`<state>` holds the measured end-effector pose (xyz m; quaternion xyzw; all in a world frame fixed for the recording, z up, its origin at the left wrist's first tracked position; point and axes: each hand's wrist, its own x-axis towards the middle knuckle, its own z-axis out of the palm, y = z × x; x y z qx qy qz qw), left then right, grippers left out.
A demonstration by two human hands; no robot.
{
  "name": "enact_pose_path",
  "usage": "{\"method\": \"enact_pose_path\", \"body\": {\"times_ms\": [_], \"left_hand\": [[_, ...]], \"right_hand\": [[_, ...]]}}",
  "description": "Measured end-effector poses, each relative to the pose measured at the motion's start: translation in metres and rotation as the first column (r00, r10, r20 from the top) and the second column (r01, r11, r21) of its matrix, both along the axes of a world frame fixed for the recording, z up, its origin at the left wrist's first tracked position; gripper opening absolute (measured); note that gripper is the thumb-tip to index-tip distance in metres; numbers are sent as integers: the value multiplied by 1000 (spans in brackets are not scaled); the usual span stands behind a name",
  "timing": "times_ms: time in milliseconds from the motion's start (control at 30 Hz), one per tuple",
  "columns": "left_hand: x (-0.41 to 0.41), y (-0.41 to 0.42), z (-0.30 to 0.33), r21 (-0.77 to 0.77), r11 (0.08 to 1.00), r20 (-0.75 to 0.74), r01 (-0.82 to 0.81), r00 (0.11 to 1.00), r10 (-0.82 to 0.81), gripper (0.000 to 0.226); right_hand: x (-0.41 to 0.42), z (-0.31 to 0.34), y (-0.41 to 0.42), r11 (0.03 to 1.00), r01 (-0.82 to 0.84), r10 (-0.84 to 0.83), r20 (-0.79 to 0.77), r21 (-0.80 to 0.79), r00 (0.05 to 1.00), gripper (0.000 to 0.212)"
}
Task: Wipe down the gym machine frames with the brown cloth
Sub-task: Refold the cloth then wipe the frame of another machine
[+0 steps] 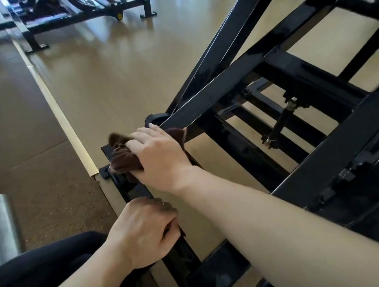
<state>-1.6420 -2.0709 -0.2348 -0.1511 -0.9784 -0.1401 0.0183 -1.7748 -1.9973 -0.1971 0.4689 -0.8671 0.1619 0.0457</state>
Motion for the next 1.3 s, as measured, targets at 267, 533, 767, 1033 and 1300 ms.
{"method": "enact_pose_path", "body": {"times_ms": [267,533,767,1033,1300], "left_hand": [[3,0,-2,1,1000,-72,1,997,-1,31],[-1,0,-3,-6,999,-98,41,994,-41,31],[1,3,1,-23,1000,-2,-1,1000,1,28],[-101,18,52,261,859,-205,-441,844,495,51],[-219,42,57,72,916,-117,-396,908,402,57]], "right_hand": [[-135,55,112,916,379,-387,-40,-133,921,32],[-88,37,75,928,369,-370,-18,-61,929,37],[-39,15,49,994,-14,24,-91,110,996,52],[-157,81,150,882,471,-468,-93,8,879,35],[-219,109,173,743,662,-667,-26,-95,745,37]]}}
